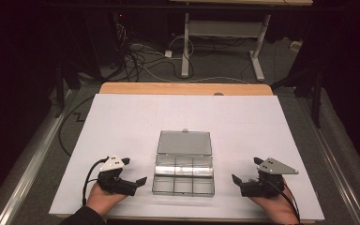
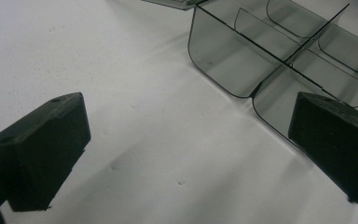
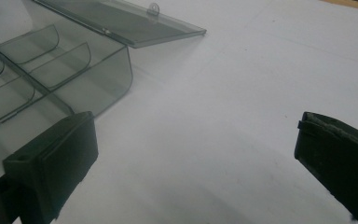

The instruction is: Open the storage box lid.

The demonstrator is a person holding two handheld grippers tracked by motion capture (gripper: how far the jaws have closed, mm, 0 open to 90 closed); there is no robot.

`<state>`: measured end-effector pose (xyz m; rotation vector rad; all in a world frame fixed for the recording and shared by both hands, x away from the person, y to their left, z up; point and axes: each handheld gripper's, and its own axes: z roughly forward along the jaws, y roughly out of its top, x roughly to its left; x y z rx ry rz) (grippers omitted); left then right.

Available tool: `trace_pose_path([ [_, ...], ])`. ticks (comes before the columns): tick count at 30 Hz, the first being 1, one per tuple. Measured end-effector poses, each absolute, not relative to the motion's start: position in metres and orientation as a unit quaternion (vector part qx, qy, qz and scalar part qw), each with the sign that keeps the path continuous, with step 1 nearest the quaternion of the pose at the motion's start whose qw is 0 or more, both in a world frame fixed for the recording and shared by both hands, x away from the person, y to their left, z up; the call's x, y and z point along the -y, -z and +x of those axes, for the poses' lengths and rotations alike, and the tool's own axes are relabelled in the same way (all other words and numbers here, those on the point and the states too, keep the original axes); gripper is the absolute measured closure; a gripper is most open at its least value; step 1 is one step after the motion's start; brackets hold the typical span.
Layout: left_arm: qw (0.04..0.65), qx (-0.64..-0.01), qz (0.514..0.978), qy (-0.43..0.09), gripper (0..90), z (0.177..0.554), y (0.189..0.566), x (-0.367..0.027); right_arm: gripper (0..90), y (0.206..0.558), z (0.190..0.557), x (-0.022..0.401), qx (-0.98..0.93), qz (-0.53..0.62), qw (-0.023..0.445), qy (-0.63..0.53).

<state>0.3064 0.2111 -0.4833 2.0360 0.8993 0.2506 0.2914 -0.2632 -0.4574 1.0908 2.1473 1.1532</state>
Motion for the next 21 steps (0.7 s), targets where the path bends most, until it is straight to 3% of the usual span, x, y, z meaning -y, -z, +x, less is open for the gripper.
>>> trace_pose_path([
  [11, 0.436, -0.364, 0.817, -0.101, 0.0, 0.307, 0.484, -0.211, 2.7, 0.456, 0.276, 0.295, -0.762, 0.427, 0.247, -0.420],
  [16, 0.435, -0.362, 0.819, -0.098, 0.0, 0.307, 0.484, -0.210, 7.8, 0.456, 0.271, 0.305, -0.758, 0.436, 0.249, -0.417],
  [21, 0.435, -0.359, 0.820, -0.098, 0.0, 0.307, 0.484, -0.210, 25.8, 0.454, 0.263, 0.313, -0.759, 0.433, 0.248, -0.418],
])
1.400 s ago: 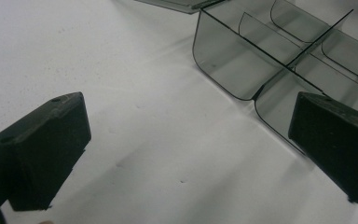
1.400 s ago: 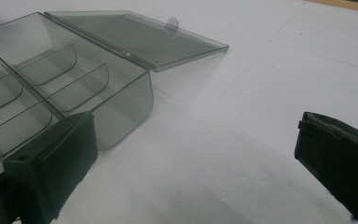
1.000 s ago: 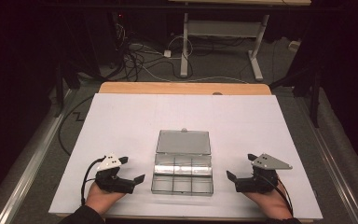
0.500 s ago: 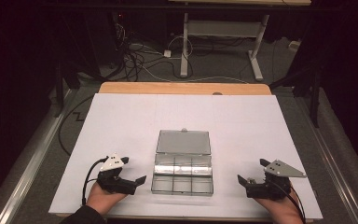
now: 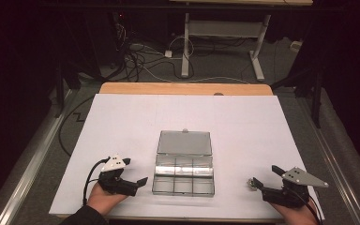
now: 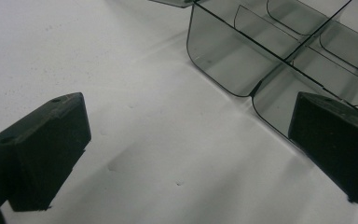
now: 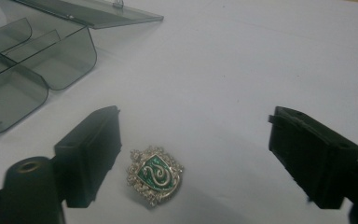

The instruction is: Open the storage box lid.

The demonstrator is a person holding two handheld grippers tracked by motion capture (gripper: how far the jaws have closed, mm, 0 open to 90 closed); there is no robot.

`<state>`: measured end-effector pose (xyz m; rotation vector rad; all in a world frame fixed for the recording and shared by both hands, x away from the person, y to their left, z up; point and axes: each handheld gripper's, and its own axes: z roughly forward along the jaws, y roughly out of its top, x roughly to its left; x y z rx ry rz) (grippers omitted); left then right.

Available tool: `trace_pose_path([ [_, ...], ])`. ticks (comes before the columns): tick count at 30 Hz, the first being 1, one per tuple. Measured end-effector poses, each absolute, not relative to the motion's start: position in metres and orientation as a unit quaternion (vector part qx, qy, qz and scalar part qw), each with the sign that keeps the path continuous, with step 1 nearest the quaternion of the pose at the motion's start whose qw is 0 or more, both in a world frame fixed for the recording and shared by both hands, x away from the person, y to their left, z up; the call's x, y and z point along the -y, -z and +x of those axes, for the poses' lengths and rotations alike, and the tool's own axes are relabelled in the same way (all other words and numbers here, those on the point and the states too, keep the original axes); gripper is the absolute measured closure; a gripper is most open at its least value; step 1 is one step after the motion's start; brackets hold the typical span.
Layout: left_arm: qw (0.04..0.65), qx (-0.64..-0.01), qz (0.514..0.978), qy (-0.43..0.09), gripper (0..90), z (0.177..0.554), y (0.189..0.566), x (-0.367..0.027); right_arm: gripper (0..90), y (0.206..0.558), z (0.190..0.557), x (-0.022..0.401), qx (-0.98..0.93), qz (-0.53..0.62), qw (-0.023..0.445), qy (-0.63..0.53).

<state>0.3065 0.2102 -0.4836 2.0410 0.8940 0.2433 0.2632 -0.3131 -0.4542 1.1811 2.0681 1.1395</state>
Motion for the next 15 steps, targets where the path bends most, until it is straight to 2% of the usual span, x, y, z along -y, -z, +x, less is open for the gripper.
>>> trace_pose_path([
  [3, 0.434, -0.357, 0.821, -0.097, 0.0, 0.307, 0.484, -0.210, 44.4, 0.457, 0.259, 0.317, -0.759, 0.441, 0.244, -0.412],
  [8, 0.433, -0.356, 0.823, -0.095, 0.0, 0.307, 0.484, -0.209, 64.9, 0.465, 0.261, 0.319, -0.762, 0.456, 0.231, -0.398],
  [11, 0.431, -0.353, 0.825, -0.095, 0.0, 0.307, 0.484, -0.209, 83.6, 0.468, 0.264, 0.320, -0.761, 0.465, 0.223, -0.394],
  [13, 0.431, -0.353, 0.825, -0.095, 0.0, 0.307, 0.484, -0.209, 90.0, 0.469, 0.267, 0.319, -0.764, 0.461, 0.227, -0.389],
  [15, 0.430, -0.353, 0.826, -0.094, 0.0, 0.307, 0.484, -0.208, 90.0, 0.471, 0.271, 0.318, -0.766, 0.465, 0.222, -0.384],
])
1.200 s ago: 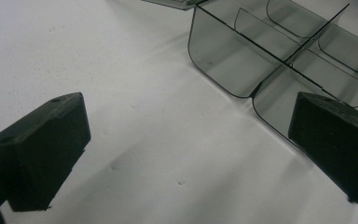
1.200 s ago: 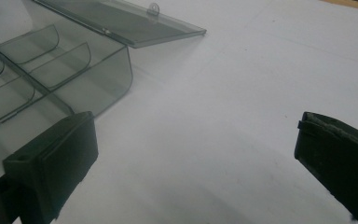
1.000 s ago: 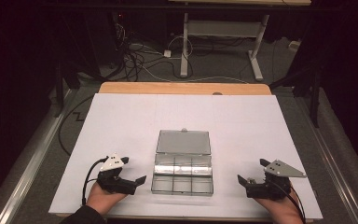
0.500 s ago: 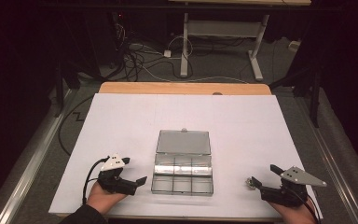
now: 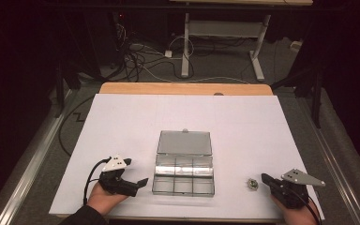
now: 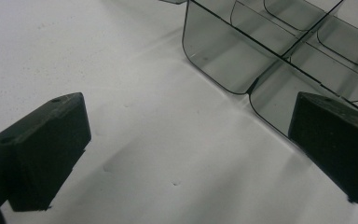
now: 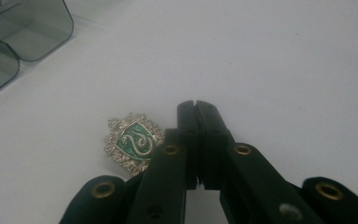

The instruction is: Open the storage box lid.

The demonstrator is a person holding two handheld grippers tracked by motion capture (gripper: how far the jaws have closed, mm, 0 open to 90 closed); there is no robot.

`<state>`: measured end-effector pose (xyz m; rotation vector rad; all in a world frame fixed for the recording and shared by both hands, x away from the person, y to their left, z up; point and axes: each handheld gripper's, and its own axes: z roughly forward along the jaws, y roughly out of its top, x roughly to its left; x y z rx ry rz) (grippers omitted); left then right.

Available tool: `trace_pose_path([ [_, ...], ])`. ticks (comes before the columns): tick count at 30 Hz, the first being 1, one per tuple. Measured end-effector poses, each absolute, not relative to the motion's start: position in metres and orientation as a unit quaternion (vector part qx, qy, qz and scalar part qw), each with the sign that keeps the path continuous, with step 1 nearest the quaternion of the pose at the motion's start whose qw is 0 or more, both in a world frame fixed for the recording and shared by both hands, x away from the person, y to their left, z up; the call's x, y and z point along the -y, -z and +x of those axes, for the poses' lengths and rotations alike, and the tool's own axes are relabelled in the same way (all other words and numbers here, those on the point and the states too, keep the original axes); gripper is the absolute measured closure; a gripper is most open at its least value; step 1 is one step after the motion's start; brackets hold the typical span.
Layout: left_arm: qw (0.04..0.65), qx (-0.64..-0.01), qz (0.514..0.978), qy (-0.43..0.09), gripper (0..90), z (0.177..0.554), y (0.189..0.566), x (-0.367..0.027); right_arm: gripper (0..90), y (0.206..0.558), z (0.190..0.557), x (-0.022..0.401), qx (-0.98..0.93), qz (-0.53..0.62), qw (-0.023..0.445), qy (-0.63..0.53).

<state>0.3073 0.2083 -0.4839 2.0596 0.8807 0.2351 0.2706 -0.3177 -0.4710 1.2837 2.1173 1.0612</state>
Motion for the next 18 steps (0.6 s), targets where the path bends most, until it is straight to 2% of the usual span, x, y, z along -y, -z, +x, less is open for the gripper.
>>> trace_pose_path([
  [18, 0.430, -0.351, 0.827, -0.095, 0.0, 0.307, 0.484, -0.208, 90.0, 0.476, 0.291, 0.301, -0.793, 0.455, 0.199, -0.354],
])
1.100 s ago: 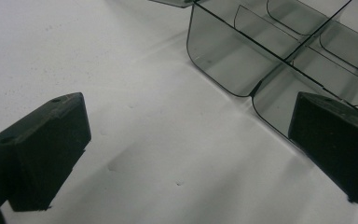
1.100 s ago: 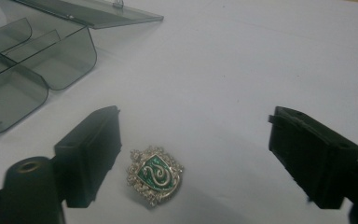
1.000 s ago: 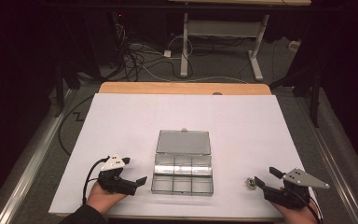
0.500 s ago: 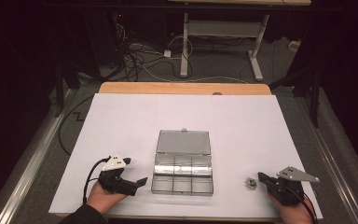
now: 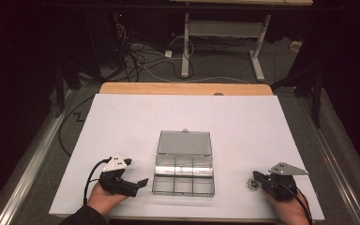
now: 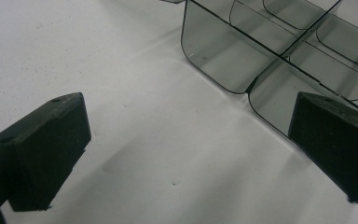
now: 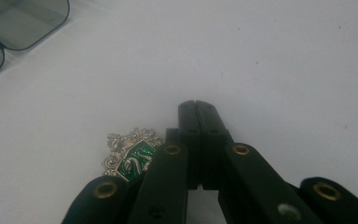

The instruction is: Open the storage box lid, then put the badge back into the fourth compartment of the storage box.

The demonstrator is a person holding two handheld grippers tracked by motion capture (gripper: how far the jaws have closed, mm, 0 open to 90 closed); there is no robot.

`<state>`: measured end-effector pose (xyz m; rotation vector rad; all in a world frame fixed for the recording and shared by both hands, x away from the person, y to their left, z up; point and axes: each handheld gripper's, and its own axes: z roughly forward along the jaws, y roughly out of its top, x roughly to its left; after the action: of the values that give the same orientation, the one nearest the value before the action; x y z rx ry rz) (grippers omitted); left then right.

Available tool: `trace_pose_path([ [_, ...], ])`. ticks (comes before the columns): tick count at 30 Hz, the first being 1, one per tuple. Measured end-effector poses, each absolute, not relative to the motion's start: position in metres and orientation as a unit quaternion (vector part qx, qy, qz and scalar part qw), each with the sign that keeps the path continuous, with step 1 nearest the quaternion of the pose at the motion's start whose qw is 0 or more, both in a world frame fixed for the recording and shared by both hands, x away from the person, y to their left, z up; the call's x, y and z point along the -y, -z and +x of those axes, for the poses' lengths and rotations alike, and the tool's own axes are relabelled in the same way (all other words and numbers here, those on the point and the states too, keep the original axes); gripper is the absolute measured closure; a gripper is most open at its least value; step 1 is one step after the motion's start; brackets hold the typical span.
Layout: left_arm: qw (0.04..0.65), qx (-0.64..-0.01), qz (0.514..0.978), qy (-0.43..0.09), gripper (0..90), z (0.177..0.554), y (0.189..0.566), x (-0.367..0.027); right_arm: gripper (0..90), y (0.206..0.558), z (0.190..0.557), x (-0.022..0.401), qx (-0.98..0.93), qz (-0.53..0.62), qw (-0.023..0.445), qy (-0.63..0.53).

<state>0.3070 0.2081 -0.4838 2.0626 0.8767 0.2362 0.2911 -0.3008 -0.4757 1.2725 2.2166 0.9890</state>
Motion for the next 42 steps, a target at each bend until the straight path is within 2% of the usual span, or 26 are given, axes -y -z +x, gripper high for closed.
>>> trace_pose_path([
  [19, 0.428, -0.350, 0.828, -0.093, 0.0, 0.307, 0.484, -0.208, 89.3, 0.474, 0.271, 0.303, -0.797, 0.452, 0.194, -0.351],
  [23, 0.428, -0.350, 0.828, -0.092, 0.0, 0.307, 0.484, -0.207, 76.8, 0.465, 0.264, 0.303, -0.785, 0.449, 0.201, -0.377],
  [27, 0.428, -0.350, 0.828, -0.092, 0.0, 0.307, 0.484, -0.207, 59.2, 0.462, 0.260, 0.298, -0.778, 0.440, 0.208, -0.396],
  [29, 0.428, -0.350, 0.828, -0.092, 0.0, 0.307, 0.484, -0.207, 54.3, 0.463, 0.259, 0.295, -0.781, 0.438, 0.206, -0.395],
  [35, 0.429, -0.350, 0.828, -0.091, 0.0, 0.307, 0.484, -0.207, 46.5, 0.470, 0.262, 0.290, -0.796, 0.428, 0.187, -0.385],
  [42, 0.428, -0.350, 0.828, -0.092, 0.0, 0.307, 0.484, -0.207, 45.9, 0.477, 0.265, 0.287, -0.815, 0.414, 0.193, -0.356],
])
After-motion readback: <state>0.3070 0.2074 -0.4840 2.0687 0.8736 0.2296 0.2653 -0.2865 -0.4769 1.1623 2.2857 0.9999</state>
